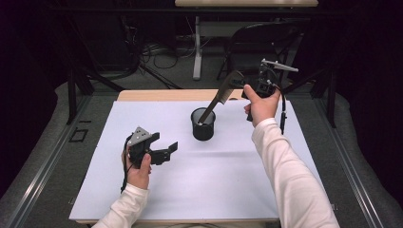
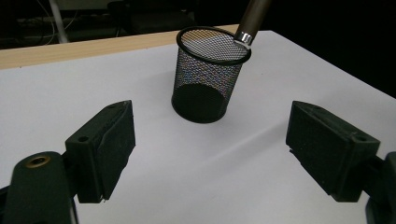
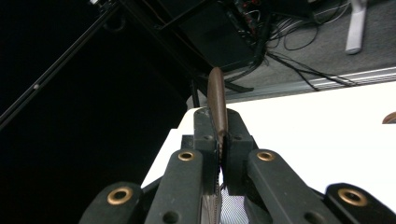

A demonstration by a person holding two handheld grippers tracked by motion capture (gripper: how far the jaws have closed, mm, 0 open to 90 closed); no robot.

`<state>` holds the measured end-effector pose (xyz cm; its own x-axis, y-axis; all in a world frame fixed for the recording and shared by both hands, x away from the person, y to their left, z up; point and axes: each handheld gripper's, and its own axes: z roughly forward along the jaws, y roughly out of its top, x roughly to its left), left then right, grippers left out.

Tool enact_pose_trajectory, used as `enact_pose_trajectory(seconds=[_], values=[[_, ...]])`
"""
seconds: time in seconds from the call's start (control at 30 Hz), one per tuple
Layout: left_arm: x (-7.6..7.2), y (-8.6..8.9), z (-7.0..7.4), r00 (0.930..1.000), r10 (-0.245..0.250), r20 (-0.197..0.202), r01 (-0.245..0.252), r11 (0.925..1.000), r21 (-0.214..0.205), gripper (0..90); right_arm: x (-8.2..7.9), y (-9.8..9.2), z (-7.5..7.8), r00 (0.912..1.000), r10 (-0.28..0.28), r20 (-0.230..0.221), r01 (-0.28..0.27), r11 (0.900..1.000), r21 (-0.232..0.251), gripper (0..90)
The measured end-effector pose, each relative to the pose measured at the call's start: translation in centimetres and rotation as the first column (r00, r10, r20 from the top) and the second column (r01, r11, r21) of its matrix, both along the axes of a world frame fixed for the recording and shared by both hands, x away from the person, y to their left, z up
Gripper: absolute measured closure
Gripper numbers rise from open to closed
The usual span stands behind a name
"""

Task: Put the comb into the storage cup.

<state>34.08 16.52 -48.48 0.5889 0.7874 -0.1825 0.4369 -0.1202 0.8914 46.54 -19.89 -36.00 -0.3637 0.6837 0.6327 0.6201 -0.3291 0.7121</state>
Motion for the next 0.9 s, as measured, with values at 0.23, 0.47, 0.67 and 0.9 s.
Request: enact_pose_trajectory(seconds=[0.23,0.47,0.67,0.9], values=[[0.1,0.0,-0.1,1.0,-0.003,-0.002,0.003,1.0,0.002,15.7,0.9,0.1,0.5,0.9988,-0.049,0.001,0.049,0.9985,-0.027,86.9],[0.1,-0.1,-0.1,1.0,-0.004,-0.006,0.004,1.0,0.004,15.7,1.4,0.5,0.3,0.996,-0.089,0.007,0.09,0.9941,-0.06,86.9],[0.0,-0.1,-0.1,1.0,-0.004,-0.004,0.004,1.0,0.006,15.7,1.4,1.1,0.0,0.9945,-0.102,0.025,0.103,0.9914,-0.08,86.9],[0.0,-0.1,-0.1,0.9999,-0.01,-0.004,0.01,0.9999,0.011,15.8,1.3,1.8,-0.5,0.9939,-0.102,0.044,0.106,0.9889,-0.105,87.0]])
